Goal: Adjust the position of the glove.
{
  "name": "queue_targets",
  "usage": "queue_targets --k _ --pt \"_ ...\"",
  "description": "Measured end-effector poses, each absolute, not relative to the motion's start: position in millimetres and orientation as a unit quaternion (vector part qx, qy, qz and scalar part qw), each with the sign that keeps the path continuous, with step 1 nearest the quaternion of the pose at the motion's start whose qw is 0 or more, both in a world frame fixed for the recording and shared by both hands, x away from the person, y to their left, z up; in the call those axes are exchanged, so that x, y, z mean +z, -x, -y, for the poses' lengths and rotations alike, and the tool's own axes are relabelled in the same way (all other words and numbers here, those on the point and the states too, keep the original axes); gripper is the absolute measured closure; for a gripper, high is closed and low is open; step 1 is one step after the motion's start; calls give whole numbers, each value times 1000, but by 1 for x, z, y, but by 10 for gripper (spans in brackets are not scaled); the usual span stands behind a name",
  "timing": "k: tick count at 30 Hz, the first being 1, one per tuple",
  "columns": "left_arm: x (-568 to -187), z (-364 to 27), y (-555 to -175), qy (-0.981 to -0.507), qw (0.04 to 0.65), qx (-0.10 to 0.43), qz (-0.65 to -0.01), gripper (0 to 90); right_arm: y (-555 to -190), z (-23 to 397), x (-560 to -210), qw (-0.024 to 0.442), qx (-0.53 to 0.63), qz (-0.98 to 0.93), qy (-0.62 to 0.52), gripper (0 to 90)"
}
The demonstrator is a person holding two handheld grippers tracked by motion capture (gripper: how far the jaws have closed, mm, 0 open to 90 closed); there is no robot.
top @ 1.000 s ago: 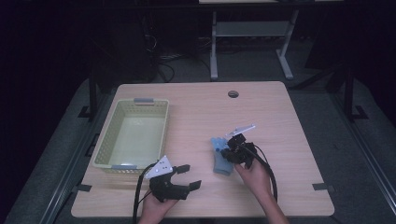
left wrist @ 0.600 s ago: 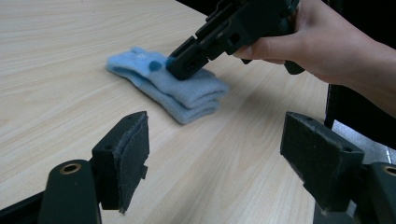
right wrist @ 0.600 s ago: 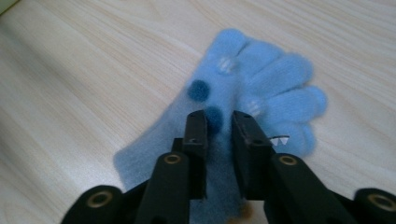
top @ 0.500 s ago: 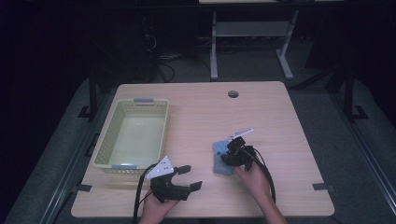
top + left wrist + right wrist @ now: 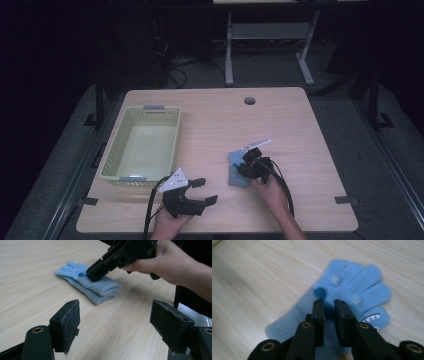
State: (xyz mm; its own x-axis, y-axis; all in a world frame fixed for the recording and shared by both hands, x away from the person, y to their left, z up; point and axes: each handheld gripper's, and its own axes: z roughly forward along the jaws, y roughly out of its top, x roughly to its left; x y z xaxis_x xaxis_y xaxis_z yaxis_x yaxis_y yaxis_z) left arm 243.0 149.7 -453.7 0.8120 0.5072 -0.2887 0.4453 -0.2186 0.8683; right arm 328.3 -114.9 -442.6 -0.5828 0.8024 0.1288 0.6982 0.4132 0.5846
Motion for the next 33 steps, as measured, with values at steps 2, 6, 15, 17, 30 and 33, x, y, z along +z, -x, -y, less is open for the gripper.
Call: queue_targets --k 2,6,15,17,30,33 --pt "-455 -149 -245 -779 543 27 -313 242 -327 119 -439 84 311 -828 -458 683" --pt "-454 -142 -249 -778 538 28 -325 242 -325 131 -435 72 330 -813 -474 604" --pt "-448 -121 -264 -775 523 15 -354 243 -318 159 -431 51 366 -780 -504 453" --pt "-447 -115 -271 -767 524 2 -369 245 -317 164 -432 39 373 -772 -513 442" --pt "-456 -97 -308 -738 494 -83 -452 268 -314 188 -449 -41 418 -717 -556 398" --pt "-459 -94 -313 -732 484 -103 -468 271 -313 190 -453 -59 422 -709 -562 399"
